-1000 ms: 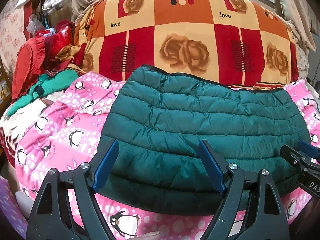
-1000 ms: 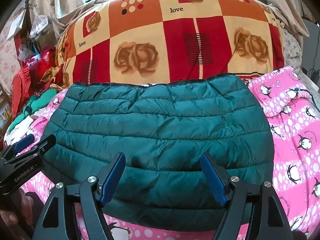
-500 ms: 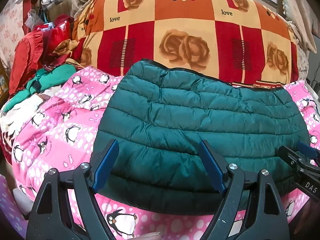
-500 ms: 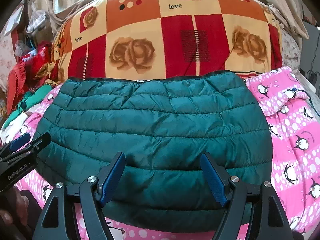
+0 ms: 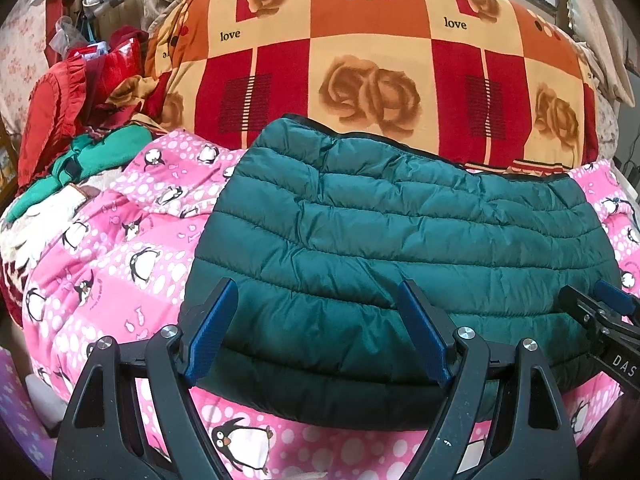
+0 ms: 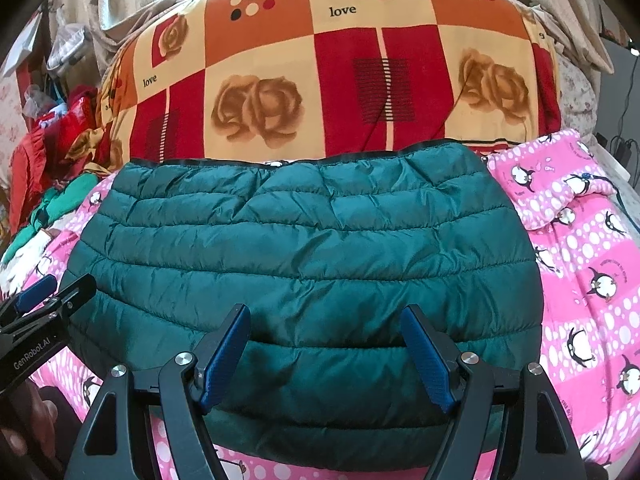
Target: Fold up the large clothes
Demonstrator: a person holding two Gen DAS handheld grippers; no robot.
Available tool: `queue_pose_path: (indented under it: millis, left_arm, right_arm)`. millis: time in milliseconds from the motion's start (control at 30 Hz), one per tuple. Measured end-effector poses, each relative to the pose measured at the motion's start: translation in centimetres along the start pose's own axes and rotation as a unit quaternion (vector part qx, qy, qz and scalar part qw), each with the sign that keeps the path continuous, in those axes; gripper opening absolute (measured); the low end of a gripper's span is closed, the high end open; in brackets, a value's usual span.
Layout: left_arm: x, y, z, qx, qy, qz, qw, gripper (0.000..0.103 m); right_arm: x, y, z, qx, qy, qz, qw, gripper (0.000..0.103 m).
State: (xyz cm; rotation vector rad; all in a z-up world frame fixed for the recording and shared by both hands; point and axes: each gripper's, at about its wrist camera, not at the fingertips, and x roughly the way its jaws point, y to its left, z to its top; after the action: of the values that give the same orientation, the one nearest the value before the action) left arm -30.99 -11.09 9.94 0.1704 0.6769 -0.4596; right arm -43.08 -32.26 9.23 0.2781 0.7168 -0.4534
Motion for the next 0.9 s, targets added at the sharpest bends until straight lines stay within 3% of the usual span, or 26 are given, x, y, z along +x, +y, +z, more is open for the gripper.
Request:
queue_pose_path:
  millis: [900]
  left_arm:
    - [0.87, -0.03, 0.01, 0.002, 0.010, -0.003, 0.9999, 0.082]
  right_arm:
    - [0.51, 0.28, 0.23, 0.001, 0.001, 0.002, 1.000, 0.075]
